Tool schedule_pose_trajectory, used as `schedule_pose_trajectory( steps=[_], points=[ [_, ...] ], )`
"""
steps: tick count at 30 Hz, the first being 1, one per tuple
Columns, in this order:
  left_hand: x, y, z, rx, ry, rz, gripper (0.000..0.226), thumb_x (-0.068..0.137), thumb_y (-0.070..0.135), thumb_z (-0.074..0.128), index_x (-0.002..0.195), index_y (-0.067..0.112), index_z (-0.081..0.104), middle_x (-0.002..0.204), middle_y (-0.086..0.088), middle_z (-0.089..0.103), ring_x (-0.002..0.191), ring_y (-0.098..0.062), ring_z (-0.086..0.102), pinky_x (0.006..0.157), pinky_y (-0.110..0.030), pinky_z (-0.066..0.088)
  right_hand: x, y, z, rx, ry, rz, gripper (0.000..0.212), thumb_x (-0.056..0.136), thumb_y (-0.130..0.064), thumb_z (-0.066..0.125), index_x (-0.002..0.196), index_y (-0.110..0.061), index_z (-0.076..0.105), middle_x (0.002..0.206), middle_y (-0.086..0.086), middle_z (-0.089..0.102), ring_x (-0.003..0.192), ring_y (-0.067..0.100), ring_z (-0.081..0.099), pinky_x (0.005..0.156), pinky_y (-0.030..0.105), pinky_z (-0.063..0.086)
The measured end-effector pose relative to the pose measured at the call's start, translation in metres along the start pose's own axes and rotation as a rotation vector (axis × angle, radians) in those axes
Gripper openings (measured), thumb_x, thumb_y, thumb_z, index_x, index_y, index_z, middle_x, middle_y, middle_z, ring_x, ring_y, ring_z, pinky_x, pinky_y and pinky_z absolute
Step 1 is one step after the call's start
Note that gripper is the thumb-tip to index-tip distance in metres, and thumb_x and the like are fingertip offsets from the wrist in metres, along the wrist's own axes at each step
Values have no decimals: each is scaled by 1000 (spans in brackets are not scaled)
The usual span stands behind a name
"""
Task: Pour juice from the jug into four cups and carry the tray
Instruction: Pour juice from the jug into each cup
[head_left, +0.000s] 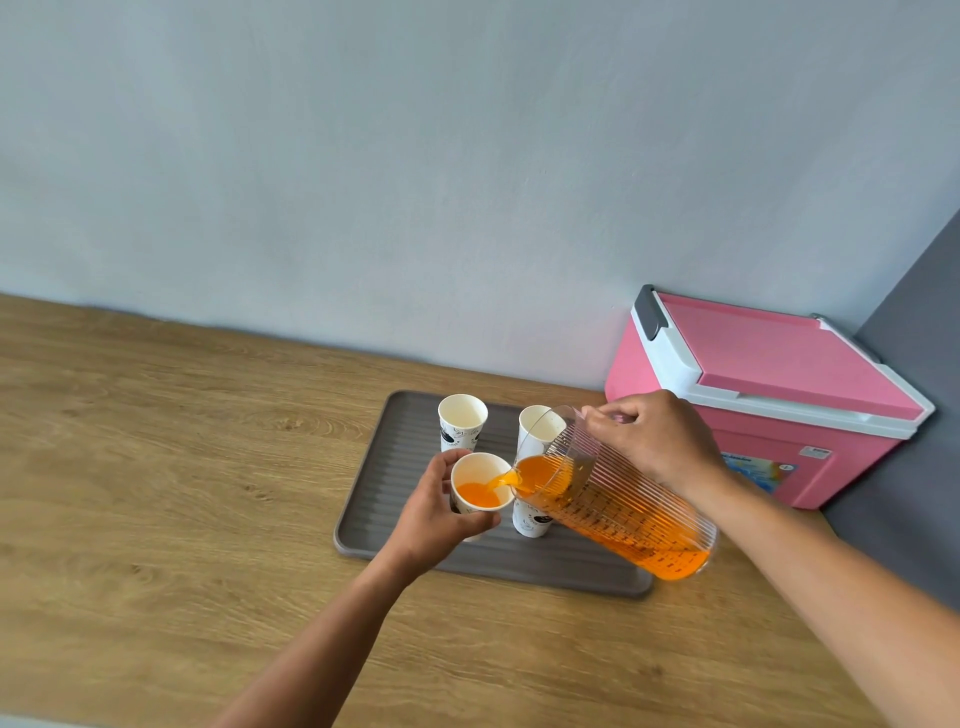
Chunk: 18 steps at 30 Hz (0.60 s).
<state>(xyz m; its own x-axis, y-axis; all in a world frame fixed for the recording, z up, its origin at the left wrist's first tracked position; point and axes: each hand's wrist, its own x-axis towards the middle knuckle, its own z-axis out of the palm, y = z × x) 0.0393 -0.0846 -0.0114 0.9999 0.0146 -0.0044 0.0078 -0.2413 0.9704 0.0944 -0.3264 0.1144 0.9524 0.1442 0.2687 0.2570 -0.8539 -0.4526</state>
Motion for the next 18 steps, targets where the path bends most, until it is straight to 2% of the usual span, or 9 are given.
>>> schedule_pose_trajectory(
  steps=[3,8,14,18],
  points=[
    [0,0,0,0,1,-4,76,70,20,85,130,33,40,116,20,54,106,6,49,77,-8,38,0,0,0,-10,2,5,41,83,-65,57,92,-33,80,74,-20,67,68,3,58,58,19,34],
    [-1,1,0,2,-4,-5,77,70,21,85,131,32,39,116,19,54,106,5,50,76,-9,39,0,1,1,-19,9,6,46,80,-70,54,93,-34,79,84,-15,75,72,6,63,60,20,37],
    [-2,3,0,-6,-7,-7,78,70,21,85,132,31,39,116,18,54,106,6,50,74,-7,41,-2,0,-1,-24,5,12,47,80,-70,54,94,-33,79,86,-14,76,75,7,65,61,21,39],
    [-4,5,1,-12,-10,-8,78,71,18,84,133,29,39,115,16,56,103,6,51,70,-3,44,-3,0,-2,-15,14,20,49,77,-74,53,93,-35,79,86,-15,76,78,8,67,65,24,45]
  ],
)
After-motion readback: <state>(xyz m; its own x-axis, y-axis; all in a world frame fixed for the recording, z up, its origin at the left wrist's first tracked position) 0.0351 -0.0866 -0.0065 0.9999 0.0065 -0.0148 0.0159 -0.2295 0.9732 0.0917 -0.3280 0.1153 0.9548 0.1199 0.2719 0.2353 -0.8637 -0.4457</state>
